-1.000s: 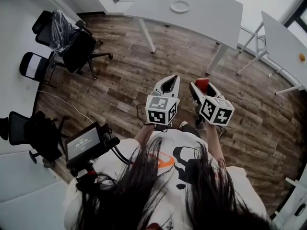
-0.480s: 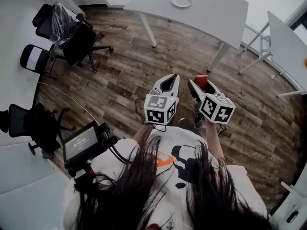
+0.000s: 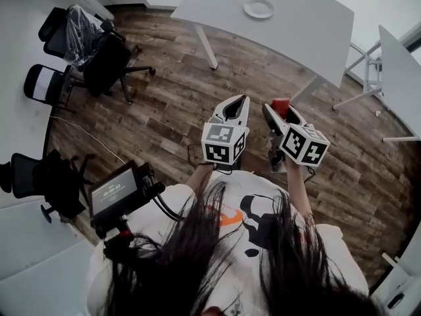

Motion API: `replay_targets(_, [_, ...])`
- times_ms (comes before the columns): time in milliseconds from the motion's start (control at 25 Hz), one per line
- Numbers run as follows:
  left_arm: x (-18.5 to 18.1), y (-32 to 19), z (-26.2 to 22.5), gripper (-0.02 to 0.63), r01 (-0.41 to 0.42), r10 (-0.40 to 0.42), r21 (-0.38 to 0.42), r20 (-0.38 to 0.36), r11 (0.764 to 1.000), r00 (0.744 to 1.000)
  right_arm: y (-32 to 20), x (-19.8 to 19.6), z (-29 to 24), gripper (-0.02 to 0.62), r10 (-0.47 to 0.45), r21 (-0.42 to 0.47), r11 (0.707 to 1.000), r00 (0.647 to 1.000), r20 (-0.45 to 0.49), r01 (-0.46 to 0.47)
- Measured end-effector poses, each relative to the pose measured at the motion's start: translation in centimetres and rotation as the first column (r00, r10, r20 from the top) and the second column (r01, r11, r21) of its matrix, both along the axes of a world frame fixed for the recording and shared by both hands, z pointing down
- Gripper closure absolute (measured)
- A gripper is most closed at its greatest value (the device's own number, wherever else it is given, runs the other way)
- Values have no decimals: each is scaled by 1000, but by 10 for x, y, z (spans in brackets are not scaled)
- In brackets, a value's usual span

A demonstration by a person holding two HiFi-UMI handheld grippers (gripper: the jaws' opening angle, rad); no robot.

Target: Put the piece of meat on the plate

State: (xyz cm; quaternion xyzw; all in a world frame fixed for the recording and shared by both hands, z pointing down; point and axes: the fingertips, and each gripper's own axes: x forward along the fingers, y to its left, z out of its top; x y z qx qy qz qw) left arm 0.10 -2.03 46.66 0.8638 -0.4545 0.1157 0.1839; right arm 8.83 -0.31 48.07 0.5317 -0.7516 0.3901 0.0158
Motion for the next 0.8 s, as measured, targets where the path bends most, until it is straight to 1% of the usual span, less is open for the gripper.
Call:
replay_targets(240, [-25, -99, -11, 601, -11, 12, 5, -25, 1000, 1000, -90, -21, -12, 281, 30, 5, 1000, 1000, -6, -30])
replay_targets(480, [-62, -184, -22, 601, -4, 6, 27, -48, 1000, 999, -167, -46, -22, 281, 60, 23, 998, 998, -13, -60])
replay_targets(640, [-71, -221, -20, 601, -8, 9, 10, -88, 1000, 996, -197, -53, -23, 281, 79, 21, 997, 997, -25, -78])
replay_targets(800, [-61, -234, -11, 601, -54, 51, -25, -94, 998, 994, -208, -50, -15, 281, 86, -12, 996, 995, -47, -87])
